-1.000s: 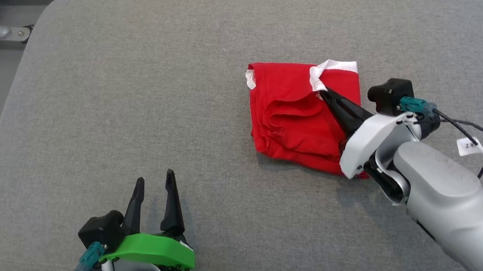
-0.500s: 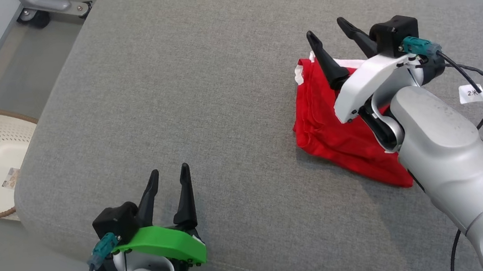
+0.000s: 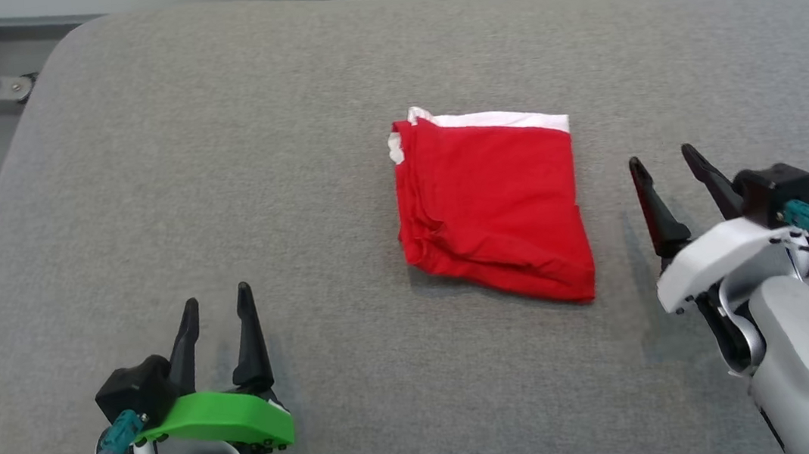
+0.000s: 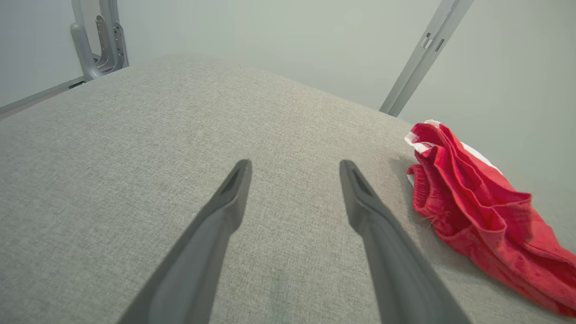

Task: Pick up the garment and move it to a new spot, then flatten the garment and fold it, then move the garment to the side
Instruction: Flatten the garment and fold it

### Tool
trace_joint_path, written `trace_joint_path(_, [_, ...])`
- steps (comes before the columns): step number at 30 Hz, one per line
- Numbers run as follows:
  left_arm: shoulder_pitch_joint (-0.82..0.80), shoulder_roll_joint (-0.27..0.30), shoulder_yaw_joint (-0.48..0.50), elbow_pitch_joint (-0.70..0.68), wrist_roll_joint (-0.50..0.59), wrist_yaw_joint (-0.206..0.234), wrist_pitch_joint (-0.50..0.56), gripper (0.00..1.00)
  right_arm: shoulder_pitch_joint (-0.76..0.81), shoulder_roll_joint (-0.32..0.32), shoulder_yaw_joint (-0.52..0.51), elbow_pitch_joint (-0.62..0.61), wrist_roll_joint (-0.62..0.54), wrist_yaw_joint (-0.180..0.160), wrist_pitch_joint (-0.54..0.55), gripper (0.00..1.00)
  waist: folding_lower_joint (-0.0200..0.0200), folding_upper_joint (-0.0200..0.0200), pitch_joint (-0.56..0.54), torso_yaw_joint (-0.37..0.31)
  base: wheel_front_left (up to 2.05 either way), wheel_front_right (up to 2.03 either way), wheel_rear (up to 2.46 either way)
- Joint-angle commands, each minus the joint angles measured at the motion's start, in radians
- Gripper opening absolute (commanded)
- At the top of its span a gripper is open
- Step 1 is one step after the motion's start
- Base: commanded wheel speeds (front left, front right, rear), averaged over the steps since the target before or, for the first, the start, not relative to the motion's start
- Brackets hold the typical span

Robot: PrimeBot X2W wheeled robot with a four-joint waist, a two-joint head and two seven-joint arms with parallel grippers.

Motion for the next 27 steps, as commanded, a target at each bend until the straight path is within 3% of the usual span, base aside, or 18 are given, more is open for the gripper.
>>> trace_joint_path(1, [0.021, 0.004, 0.021, -0.006, 0.023, -0.004, 0.0, 1.0, 0.054, 0.013, -0.054, -0.034, -0.024, -0.001, -0.003, 1.0, 0.0, -0.0001, -0.033, -0.114, 0.0, 0.0, 0.0])
trace_joint_path(4, [0.023, 0.004, 0.051, -0.006, 0.045, -0.012, 0.0, 1.0, 0.12, 0.034, -0.124, -0.076, -0.046, -0.001, -0.003, 1.0, 0.0, -0.0001, -0.043, -0.151, 0.0, 0.0, 0.0])
trace_joint_path(13, [0.059, 0.004, 0.1, 0.008, 0.119, -0.029, 0.0, 1.0, 0.242, 0.085, -0.201, -0.159, -0.085, -0.001, -0.004, 1.0, 0.0, -0.0001, -0.083, -0.219, 0.0, 0.0, 0.0])
trace_joint_path(27, [0.195, 0.004, 0.186, -0.027, 0.199, -0.034, 0.0, 1.0, 0.371, 0.135, -0.129, -0.209, -0.101, -0.001, -0.004, 1.0, 0.0, -0.0001, -0.176, -0.296, 0.0, 0.0, 0.0])
